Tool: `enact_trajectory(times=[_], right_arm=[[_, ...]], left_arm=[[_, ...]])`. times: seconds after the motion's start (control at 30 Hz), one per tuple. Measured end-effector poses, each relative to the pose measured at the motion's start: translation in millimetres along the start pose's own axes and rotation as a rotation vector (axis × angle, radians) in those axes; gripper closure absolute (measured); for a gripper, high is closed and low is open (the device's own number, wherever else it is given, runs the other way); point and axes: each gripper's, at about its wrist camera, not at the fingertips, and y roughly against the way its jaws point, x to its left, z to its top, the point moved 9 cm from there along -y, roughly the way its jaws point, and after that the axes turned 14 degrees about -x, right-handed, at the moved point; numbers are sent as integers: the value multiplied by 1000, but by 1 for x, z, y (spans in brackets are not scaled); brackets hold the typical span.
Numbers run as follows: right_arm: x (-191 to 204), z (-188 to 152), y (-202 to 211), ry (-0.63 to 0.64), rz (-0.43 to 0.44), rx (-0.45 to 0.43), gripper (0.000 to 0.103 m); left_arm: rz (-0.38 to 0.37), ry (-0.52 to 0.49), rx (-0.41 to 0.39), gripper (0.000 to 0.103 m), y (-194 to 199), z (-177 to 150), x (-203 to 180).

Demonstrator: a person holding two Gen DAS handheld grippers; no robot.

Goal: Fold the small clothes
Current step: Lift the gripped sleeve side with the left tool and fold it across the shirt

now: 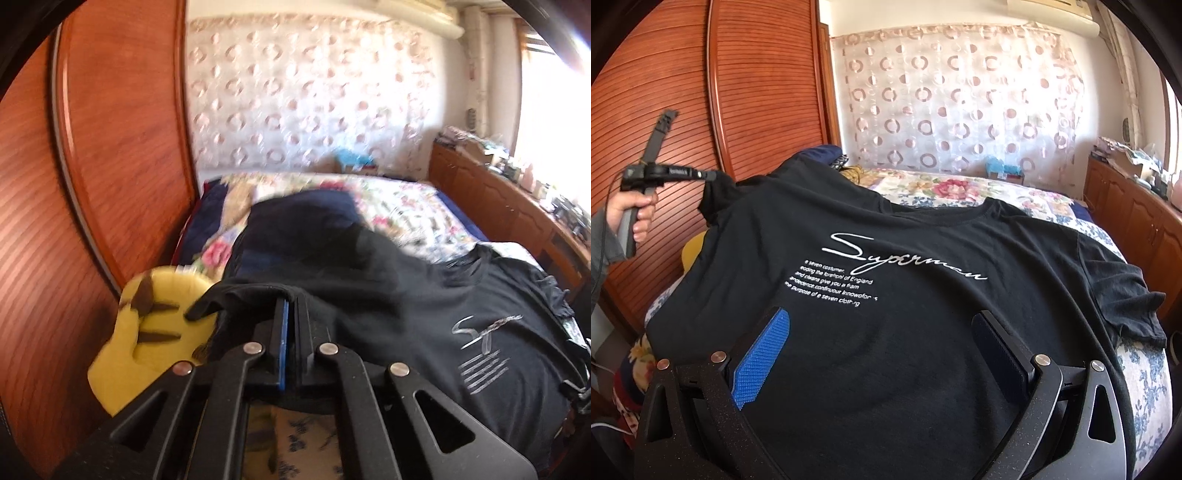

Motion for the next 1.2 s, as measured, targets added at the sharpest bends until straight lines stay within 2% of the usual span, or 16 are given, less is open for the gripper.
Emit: enact_trajectory(times=[0.1,0.23,0.37,0.47,0.53,0.6,0.63,0.73,0.87,1.07,1.17,1.2], right_arm=[[-2,0,1,-1,-3,-4,2],[-3,1,2,-1,-10,-7,2],[-9,1,8,-8,-21,-12,2],[-17,2,12,-14,-30,-14,2],[-20,3,14,-11,-37,-14,2],[-23,2,14,-17,-42,-13,2],[-24,3,14,-20,-43,-12,2],[-26,4,14,-26,-42,-12,2],[-19,9,11,-16,-23,-6,2],[-4,19,-6,31,33,11,4],[7,26,-23,63,77,28,9],[13,27,-31,75,105,40,15]], left_arm=[[-48,-57,-52,103,12,27,-34],[-139,-129,-80,103,14,50,-90],[-198,-194,-31,103,-1,49,-138],[-258,-181,0,101,-2,41,-155],[-286,-168,4,95,3,38,-161],[-302,-158,10,74,8,35,-165],[-299,-161,8,70,12,33,-162],[-275,-173,20,63,17,24,-156],[-269,-140,36,50,26,0,-140],[-251,-98,68,47,29,-38,-126],[-239,-68,70,47,34,-56,-117],[-237,-58,72,47,33,-60,-117]])
